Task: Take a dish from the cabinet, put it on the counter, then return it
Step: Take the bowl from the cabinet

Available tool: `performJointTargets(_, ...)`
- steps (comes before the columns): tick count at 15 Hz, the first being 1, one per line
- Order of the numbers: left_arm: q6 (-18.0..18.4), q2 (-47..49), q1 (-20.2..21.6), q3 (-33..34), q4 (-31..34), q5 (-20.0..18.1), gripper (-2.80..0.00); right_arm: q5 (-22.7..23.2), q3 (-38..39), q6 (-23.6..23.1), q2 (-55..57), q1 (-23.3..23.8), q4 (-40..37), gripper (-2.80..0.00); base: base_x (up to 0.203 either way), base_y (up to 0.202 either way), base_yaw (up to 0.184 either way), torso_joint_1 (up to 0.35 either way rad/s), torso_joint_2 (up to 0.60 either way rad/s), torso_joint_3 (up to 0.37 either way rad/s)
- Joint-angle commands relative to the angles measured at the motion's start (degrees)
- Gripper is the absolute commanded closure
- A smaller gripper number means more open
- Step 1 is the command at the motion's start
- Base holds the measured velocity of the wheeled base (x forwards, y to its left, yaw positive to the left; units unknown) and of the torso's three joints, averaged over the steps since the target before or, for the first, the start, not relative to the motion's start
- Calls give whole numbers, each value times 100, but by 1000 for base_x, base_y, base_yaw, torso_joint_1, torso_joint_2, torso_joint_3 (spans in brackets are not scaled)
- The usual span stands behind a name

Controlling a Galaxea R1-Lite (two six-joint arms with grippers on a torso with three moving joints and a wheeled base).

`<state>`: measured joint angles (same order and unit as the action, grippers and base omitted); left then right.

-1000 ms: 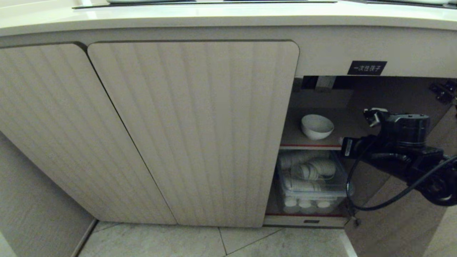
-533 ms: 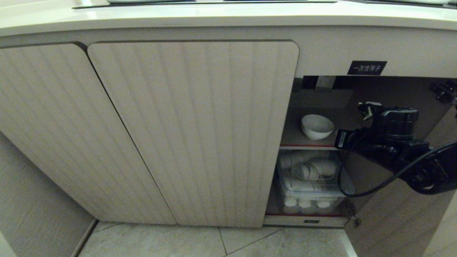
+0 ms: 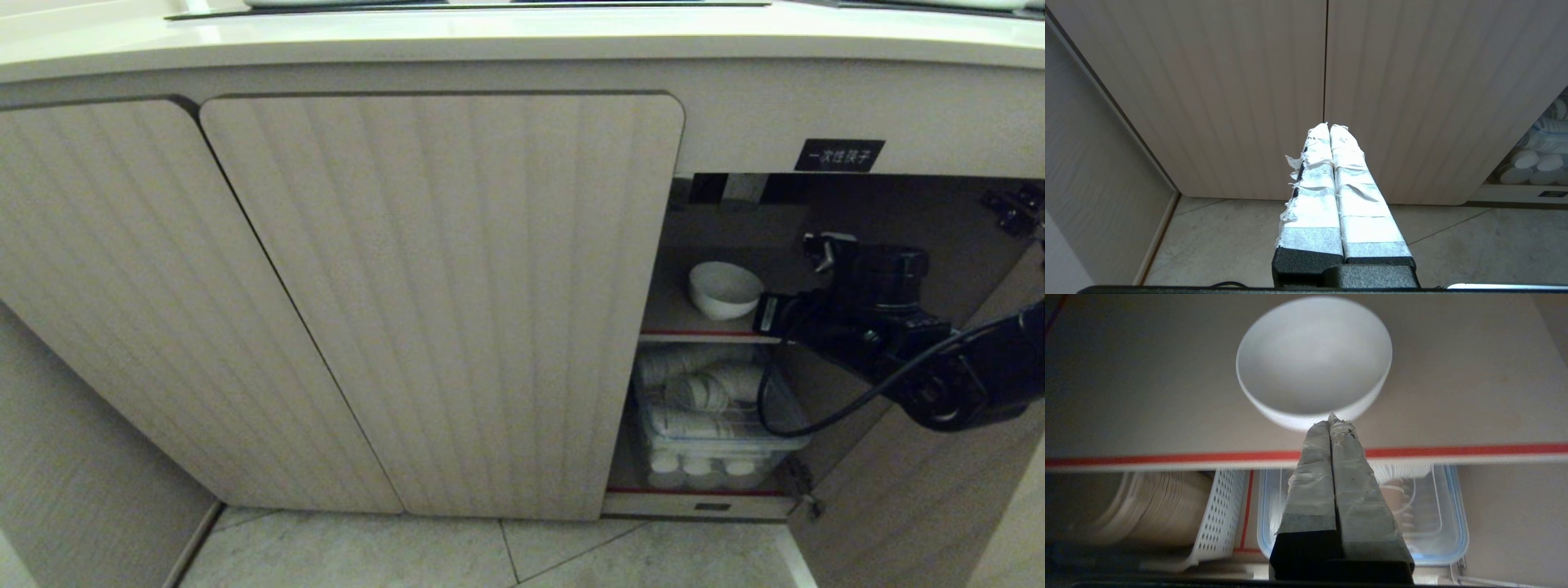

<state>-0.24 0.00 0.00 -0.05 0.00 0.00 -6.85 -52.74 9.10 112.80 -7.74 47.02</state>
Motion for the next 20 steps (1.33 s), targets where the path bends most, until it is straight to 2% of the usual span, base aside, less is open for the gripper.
performJointTargets(1, -2, 0, 0, 5, 0, 0, 0, -14, -170, 4, 158, -7, 41, 0, 0, 0, 0, 0, 0, 0)
performJointTargets(7, -2, 0, 0, 2, 0, 0, 0, -468, -636, -29, 545, 21, 48, 0, 0, 0, 0, 0, 0, 0)
performJointTargets(13, -2, 0, 0, 5, 0, 0, 0, -475, -861, -294, 682, 201, 169, 0, 0, 0, 0, 0, 0, 0)
performJointTargets(20, -2, 0, 0, -1, 0, 0, 0, -475, -870, -290, 713, 304, 158, 0, 0, 0, 0, 0, 0, 0)
